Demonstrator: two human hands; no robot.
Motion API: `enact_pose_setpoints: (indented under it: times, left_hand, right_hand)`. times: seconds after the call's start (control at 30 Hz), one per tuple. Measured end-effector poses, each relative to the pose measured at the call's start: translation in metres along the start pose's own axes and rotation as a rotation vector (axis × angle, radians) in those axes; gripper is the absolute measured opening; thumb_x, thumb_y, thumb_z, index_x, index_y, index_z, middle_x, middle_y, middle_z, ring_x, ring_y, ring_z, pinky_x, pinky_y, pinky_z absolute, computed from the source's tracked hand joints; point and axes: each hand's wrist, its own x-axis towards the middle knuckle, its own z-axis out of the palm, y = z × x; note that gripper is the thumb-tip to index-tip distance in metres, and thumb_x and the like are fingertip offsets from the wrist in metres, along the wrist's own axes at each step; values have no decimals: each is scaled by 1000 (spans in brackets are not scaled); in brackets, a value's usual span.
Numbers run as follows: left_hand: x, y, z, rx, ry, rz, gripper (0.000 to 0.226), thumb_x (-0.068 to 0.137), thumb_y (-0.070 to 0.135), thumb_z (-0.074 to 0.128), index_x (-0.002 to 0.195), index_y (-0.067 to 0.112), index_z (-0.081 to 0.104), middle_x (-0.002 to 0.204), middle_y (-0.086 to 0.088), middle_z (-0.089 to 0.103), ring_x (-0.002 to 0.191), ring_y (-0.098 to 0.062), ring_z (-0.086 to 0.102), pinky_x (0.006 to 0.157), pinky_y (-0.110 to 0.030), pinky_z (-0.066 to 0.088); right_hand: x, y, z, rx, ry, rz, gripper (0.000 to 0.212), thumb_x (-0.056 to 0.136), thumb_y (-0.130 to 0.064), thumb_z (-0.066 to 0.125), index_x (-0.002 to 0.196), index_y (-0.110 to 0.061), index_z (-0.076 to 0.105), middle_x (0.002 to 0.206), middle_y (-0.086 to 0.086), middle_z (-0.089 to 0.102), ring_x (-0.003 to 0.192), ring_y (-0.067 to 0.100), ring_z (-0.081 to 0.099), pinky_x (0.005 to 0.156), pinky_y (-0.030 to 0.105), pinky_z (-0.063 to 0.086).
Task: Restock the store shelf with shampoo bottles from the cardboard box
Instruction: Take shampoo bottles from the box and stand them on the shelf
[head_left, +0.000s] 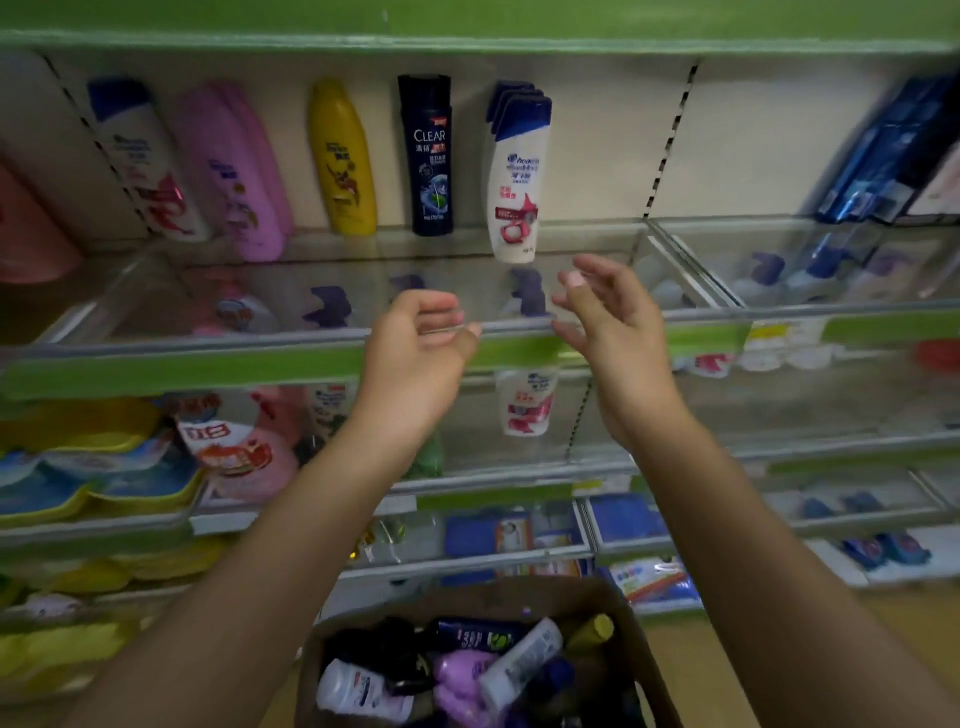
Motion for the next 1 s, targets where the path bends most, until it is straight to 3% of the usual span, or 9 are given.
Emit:
enact_pose_setpoints:
  times: [0.17,0.3,0.43,0.57,0.73,0.83,0.9,1.0]
  left_hand:
    - [-71,-28,-28,8,-104,-68,19,87,7,64,105,15,60,107,-4,66,99,-15,64,94,-36,51]
    - [-116,-67,-41,49,-187,-155,16,88,9,64,101,17,60,103,-2,67,96,-16,64,84,-31,53]
    - [-153,-111,-48,97,-212,-261,13,88,11,64,99,17,61,98,-1,67,93,-14,63,79,-24,49]
    - [-185,-156,-48,139,-227,-385,13,88,9,63,100,15,62,95,1,67,92,-12,62,81,-27,49]
    - [-216,-212,-40,200,-196,-534,15,90,11,61,93,25,61,95,3,66,92,-9,61,83,-26,49]
    - [-231,-241,-28,214,-129,-643,13,89,8,60,91,20,63,88,3,65,85,-10,60,71,-18,46]
    - [-239,-259,-20,230,-109,-705,10,89,8,59,93,17,64,88,0,64,87,-15,60,74,-23,47]
    - [-255,-286,-8,231,-110,-821,11,91,11,58,92,21,63,97,-7,64,98,-23,59,92,-38,49]
  right_hand:
    - [-89,5,-3,58,18,137,18,97,-17,55,115,-20,58,104,2,66,90,11,66,80,30,56]
    - [-150,25,-7,31,19,246,14,97,-13,55,107,-22,59,105,7,66,88,14,67,81,32,56]
    - [-196,59,-21,-13,21,384,17,96,-11,56,111,-17,60,103,9,66,87,18,68,80,34,57]
    - [-224,98,-39,-57,21,512,20,96,-13,58,115,-15,61,108,8,68,84,13,70,69,20,56]
    - [-247,150,-63,-95,9,689,14,95,-11,57,105,-21,61,107,5,68,94,17,67,74,23,57]
    - [-259,180,-78,-120,16,819,19,96,-10,56,114,-10,61,107,8,67,91,15,67,67,17,57]
    - [-265,198,-87,-122,29,896,19,96,-8,54,114,-7,60,104,10,66,84,14,65,64,17,55]
    - [-274,229,-99,-187,24,995,19,96,-7,53,113,-8,61,109,10,66,97,20,65,66,19,53]
